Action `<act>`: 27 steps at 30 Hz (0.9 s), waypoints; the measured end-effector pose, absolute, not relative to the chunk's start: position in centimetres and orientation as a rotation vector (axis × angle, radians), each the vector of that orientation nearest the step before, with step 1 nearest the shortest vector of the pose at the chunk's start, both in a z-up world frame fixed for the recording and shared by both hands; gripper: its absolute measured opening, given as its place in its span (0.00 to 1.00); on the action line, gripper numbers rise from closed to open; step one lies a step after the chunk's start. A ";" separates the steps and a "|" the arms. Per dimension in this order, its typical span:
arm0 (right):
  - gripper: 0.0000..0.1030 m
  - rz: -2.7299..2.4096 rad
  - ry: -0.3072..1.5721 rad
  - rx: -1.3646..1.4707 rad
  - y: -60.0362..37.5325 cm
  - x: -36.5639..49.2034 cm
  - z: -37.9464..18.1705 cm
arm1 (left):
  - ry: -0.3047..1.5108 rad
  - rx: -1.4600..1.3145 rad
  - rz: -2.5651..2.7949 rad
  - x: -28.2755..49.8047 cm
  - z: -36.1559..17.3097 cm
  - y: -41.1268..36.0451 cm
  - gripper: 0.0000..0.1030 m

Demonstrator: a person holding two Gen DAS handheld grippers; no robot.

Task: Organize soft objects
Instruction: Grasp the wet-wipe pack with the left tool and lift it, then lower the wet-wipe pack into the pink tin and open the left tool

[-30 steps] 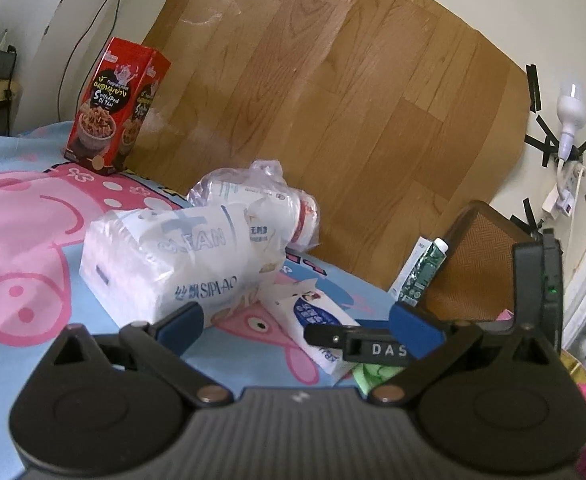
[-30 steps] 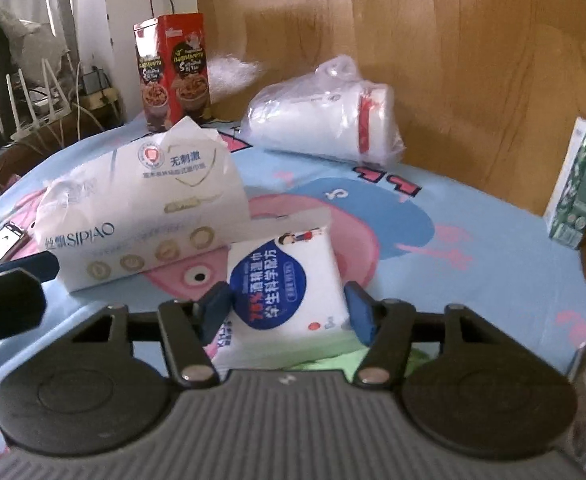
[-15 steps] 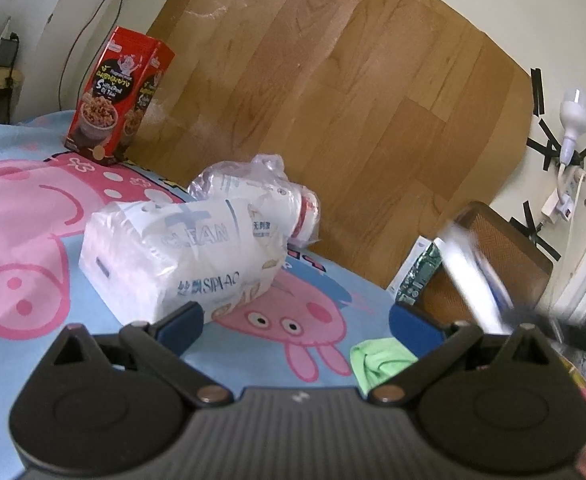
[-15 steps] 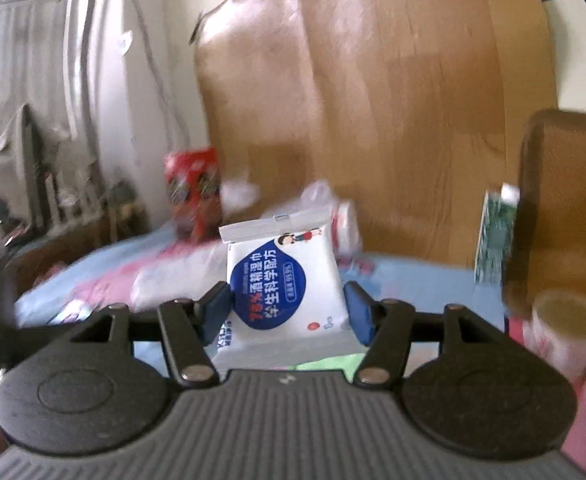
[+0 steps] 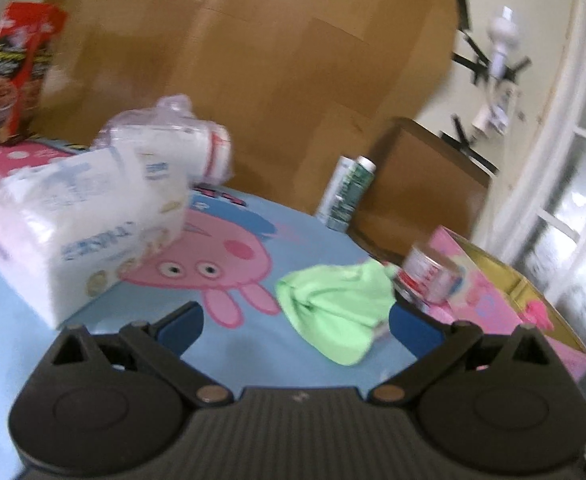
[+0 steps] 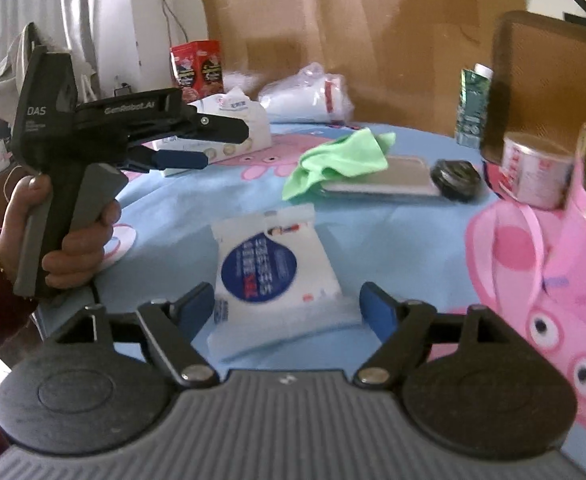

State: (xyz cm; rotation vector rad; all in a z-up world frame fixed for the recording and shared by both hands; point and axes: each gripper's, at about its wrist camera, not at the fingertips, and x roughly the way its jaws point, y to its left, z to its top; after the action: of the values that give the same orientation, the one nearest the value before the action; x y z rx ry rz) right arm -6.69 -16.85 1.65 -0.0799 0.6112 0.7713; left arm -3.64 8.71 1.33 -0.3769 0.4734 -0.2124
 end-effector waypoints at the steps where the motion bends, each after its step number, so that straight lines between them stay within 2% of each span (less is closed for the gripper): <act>1: 0.80 0.767 0.615 -0.078 -17.3 -6.9 1.6 | 0.478 -0.370 -0.240 -3.6 1.3 8.5 0.99; 6: 0.80 0.751 0.585 -0.124 -17.4 -8.4 0.8 | 0.515 -0.309 -0.373 -3.6 1.5 6.5 0.95; 10: 0.79 0.748 0.571 -0.146 -16.6 -8.5 0.5 | 0.616 -0.223 -0.382 -3.4 1.1 3.7 0.94; 11: 0.75 0.746 0.564 -0.152 -16.4 -8.5 0.4 | 0.664 -0.193 -0.372 -3.2 0.8 2.9 0.86; 13: 0.49 0.734 0.542 -0.162 -16.1 -8.6 0.5 | 0.674 -0.147 -0.356 -3.5 0.7 1.8 0.76; 15: 0.40 0.733 0.544 -0.132 -16.3 -8.3 0.6 | 0.692 -0.166 -0.399 -3.7 0.8 0.9 0.76; 19: 0.39 0.691 0.528 -0.066 -17.9 -8.3 0.9 | 0.678 -0.138 -0.424 -4.1 1.9 -1.4 0.76; 27: 0.39 0.514 0.315 -0.047 -23.5 -9.5 4.4 | 0.553 -0.089 -0.570 -1.5 7.4 -8.6 0.76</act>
State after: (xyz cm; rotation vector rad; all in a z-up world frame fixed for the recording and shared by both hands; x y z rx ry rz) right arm -9.50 -23.50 4.38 -0.0471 0.3150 0.5136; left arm -1.50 -8.60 7.42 -0.0894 0.5529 -0.5701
